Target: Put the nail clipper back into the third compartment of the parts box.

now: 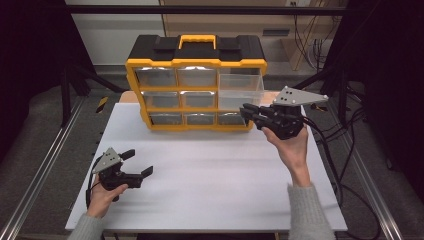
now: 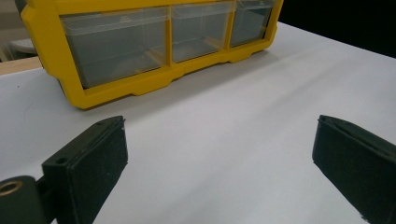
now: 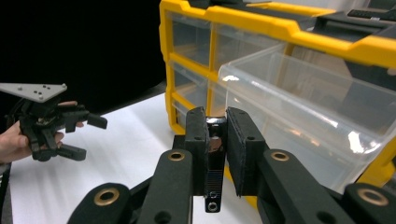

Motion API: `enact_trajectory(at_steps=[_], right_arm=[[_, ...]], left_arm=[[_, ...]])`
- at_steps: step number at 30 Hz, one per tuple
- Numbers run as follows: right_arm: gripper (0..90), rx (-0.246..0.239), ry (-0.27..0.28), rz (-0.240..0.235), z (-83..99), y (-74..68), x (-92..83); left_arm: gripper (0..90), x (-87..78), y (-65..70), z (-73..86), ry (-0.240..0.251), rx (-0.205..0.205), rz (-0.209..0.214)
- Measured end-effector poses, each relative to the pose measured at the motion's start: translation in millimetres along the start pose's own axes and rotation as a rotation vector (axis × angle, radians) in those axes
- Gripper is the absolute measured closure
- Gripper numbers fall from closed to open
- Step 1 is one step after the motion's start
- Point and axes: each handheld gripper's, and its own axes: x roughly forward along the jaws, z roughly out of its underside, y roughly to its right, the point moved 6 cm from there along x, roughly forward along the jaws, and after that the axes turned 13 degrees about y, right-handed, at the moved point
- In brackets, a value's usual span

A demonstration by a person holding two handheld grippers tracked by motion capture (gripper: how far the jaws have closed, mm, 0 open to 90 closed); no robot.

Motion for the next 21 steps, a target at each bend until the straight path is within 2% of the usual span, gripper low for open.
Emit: enact_trajectory(at_steps=[6, 21], right_arm=[[79.3, -0.009, 0.018, 0.014, -14.6, 3.1, -1.1], [79.2, -0.021, 0.038, 0.043, -37.1, 10.9, 3.5]], left_arm=[[3.2, -0.1, 0.1, -0.2, 0.002, -0.001, 0.001], [3.3, -0.1, 0.0, -0.2, 0.001, -0.001, 0.001]])
